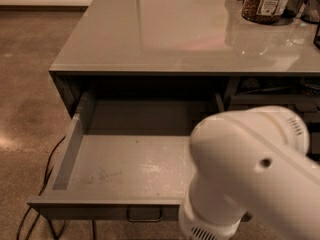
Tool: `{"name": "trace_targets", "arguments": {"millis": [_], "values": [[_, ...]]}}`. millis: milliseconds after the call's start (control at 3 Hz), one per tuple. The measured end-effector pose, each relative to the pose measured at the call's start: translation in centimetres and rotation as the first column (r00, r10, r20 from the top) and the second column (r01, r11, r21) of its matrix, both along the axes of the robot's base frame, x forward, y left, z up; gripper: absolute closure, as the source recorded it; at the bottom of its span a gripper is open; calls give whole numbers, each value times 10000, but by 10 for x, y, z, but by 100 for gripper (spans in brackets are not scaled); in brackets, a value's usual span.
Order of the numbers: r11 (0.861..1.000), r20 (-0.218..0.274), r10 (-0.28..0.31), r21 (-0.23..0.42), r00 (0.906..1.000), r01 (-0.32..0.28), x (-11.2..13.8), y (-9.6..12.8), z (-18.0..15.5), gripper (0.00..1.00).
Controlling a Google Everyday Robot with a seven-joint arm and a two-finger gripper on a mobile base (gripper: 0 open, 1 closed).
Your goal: Close top drawer
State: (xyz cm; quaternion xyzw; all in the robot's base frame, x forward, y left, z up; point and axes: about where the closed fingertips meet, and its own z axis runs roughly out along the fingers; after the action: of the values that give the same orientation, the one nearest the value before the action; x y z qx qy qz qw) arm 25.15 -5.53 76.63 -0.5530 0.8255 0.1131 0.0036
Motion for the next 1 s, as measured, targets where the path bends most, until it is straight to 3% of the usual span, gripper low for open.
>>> {"name": "trace_targets", "arguments": {"millis": [333,667,1000], "values": [[9978,-1118,-539,-456,9923,491,-31,1,-29,0],[9978,-1118,-539,-456,9923,491,-31,1,-29,0],[9989,-1842,-291,-421,9825,217,-32,-15,-27,0]]}}
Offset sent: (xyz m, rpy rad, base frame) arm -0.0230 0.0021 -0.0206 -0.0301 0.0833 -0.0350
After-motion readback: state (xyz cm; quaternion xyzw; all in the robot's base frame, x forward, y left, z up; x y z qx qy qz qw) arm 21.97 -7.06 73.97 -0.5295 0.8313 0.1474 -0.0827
